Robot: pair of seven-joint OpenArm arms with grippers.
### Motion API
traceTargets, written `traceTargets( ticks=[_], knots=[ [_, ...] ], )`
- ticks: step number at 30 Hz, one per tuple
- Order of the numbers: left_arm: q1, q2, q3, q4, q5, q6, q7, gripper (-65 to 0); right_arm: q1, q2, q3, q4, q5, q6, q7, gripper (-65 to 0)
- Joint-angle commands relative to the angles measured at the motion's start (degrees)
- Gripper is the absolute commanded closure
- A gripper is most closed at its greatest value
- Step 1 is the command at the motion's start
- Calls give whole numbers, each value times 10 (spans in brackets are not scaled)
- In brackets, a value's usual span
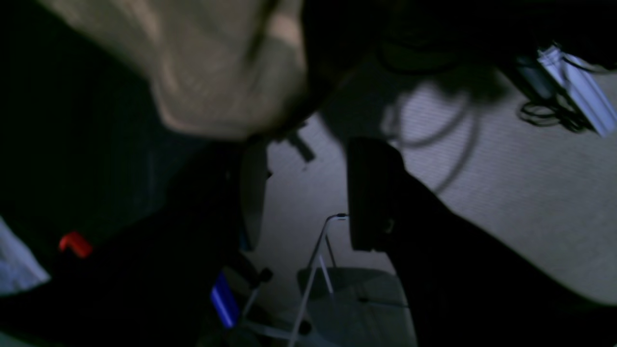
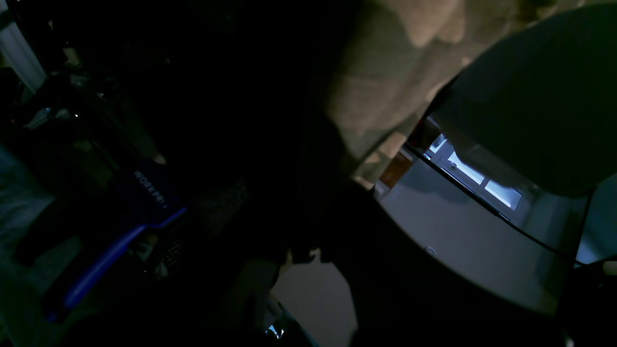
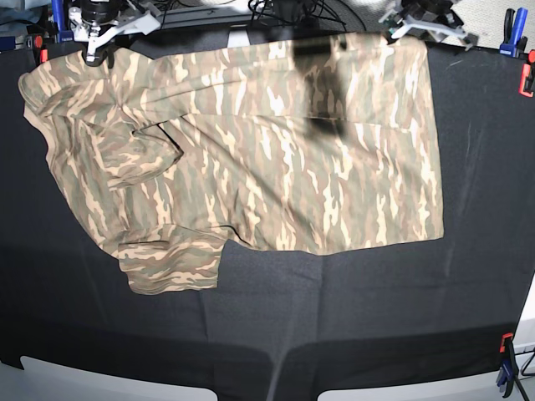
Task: Layout the t-shirt on the table in an organized manner, then fold the t-shirt properly
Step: 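Lift the collar edge with both grippers and pull it away from the hem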
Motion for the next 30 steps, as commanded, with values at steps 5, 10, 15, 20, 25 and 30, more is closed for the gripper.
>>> traceTargets(
  ticks=[5,10,15,20,25,30],
  knots=[
    [-2,-5,-3,10,25,34,-10,-245,-2,10,2,7,-9,-2,-8,0],
    [-2,-4,-3,10,26,56,-16,-246,-2,10,2,7,-9,-2,-7,0],
    [-16,-3,-3,10,63,174,-27,-246,-2,9,2,7,-7,-2,-6,0],
    [-35,-1,-2,10,60,188,-29,-246,-2,9,2,7,-7,-2,-6,0],
    [-35,0,25,10,61,186,-30,-246,-2,9,2,7,-7,-2,-6,0],
    [-52,0,101,10,94,187,-28,-245,-2,9,2,7,-7,-2,-6,0]
  ],
)
